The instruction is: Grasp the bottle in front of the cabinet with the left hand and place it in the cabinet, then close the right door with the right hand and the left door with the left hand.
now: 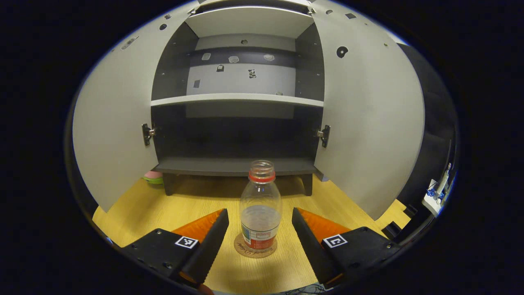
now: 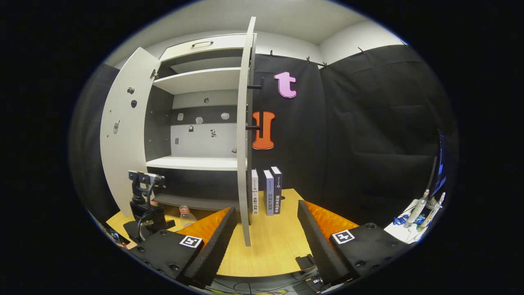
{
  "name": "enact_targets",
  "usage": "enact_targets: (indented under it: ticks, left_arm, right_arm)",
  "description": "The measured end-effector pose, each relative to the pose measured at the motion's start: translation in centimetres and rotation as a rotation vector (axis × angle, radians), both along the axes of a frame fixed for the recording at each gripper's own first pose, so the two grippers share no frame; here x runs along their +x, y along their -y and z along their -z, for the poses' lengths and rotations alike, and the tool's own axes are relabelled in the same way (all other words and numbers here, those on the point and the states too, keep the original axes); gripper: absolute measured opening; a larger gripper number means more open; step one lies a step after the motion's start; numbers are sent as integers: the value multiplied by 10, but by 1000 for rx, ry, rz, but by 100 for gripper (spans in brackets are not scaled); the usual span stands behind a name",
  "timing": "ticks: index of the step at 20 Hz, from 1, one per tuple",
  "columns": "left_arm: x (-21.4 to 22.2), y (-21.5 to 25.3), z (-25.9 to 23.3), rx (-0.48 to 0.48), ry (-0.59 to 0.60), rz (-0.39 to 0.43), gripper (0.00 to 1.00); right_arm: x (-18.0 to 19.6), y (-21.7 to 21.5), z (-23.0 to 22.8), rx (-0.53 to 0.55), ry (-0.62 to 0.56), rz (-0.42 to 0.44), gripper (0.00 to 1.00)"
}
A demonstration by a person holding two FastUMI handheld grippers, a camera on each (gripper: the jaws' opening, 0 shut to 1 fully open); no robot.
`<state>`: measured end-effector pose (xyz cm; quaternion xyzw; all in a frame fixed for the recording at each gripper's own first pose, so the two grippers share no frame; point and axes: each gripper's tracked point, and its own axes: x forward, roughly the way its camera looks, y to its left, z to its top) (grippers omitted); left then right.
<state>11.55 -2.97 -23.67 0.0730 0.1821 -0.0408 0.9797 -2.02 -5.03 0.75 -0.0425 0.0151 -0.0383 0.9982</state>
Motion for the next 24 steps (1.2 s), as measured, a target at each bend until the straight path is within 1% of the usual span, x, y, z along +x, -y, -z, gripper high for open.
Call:
enact_targets:
  ticks: [6,9,10,11,12,14,16,20,24]
  left_arm:
    - [22,-3,32,29,-41,-18,96]
    - [26,2,42,13,-72,-9,95]
    - [26,2,39,9,-68,-9,93]
    - [26,5,36,5,-66,-5,80]
    - [23,6,34,2,-85,4,79]
    - [21,9,24,-12,-98,13,78]
    - [18,13,4,-27,-89,22,78]
    - [16,17,-57,-23,-21,52,78]
    - [16,23,-112,22,18,104,78]
  right_arm:
    - [3,14,1,-30,-18,25,100]
    - [5,19,1,-43,-23,35,100]
    - [6,20,1,-44,-23,35,100]
    - [8,20,0,-43,-21,33,100]
    - [9,19,-1,-46,-18,29,100]
    - [11,15,0,-49,-17,15,100]
    - [13,9,0,-44,-14,-8,100]
    - [19,-1,4,-22,-10,-45,100]
    - [23,-10,7,-10,-13,-75,100]
